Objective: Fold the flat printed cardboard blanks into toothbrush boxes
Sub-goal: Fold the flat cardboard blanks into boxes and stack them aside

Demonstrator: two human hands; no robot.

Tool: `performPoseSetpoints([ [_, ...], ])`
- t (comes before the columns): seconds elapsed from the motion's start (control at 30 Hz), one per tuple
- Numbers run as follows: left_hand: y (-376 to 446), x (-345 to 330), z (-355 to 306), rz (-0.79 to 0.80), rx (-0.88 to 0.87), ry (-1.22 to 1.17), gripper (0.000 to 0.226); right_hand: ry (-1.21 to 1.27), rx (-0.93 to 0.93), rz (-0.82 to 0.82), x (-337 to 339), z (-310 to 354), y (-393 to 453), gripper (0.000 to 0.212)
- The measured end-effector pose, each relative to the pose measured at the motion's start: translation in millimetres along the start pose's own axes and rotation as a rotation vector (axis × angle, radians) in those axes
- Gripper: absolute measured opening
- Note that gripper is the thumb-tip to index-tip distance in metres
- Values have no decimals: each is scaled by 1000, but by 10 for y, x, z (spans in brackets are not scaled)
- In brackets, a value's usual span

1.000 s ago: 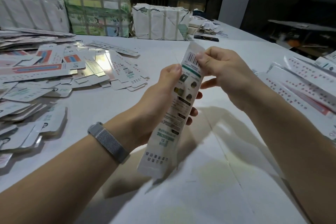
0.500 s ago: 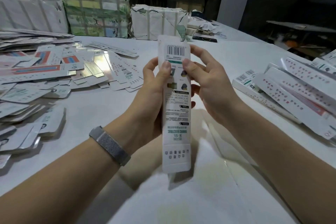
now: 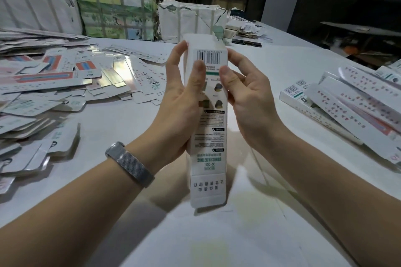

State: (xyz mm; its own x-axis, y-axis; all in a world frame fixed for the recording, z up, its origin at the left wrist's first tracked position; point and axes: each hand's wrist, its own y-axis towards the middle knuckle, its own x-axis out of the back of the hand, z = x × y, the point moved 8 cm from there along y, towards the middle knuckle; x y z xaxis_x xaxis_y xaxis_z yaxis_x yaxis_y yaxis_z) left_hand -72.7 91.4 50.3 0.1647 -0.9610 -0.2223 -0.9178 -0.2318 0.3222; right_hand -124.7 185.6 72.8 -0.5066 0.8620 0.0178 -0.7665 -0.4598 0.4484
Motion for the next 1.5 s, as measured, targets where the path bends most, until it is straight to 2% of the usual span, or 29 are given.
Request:
performPoseSetpoints([
  [0.1, 4, 26, -19, -2, -26, 31, 40, 33, 6, 9, -5, -12, -5, 21],
  [0.33, -21, 27, -30, -3, -56, 20, 33, 341, -160, 69, -26, -204, 24, 34],
  [0.7, -69, -36, -63, 77, -39, 65, 22, 219, -54, 105, 29, -64, 58, 17],
  [0.87, -108, -136, 13, 114, 14, 41, 24, 215, -32, 52, 119, -51, 77, 12],
  [1.03, -110, -138, 42, 108, 41, 15, 37, 252, 7, 19, 139, -37, 86, 34],
  [1.1, -96, -124, 53, 92, 63, 19, 43, 231, 20, 2, 162, -23, 98, 36],
  [1.13, -87, -115, 51, 85, 66, 29, 44, 215, 26, 0, 167, -12, 104, 31],
  [1.2, -78, -99, 43, 83, 61, 64, 43, 184, 26, 16, 163, -1, 107, 8],
  [1.23, -81, -103, 44, 90, 56, 91, 42, 181, 6, 15, 163, -2, 109, 6],
  [1.27, -87, -117, 49, 103, 50, 122, 41, 184, -13, 7, 175, -7, 113, 16],
  [1.33, -104, -143, 69, 123, 44, 167, 40, 208, -40, 1, 206, -16, 129, 21],
  [1.5, -97, -126, 69, 117, 30, 206, 40, 57, 33, 16, 242, 74, 149, 1],
])
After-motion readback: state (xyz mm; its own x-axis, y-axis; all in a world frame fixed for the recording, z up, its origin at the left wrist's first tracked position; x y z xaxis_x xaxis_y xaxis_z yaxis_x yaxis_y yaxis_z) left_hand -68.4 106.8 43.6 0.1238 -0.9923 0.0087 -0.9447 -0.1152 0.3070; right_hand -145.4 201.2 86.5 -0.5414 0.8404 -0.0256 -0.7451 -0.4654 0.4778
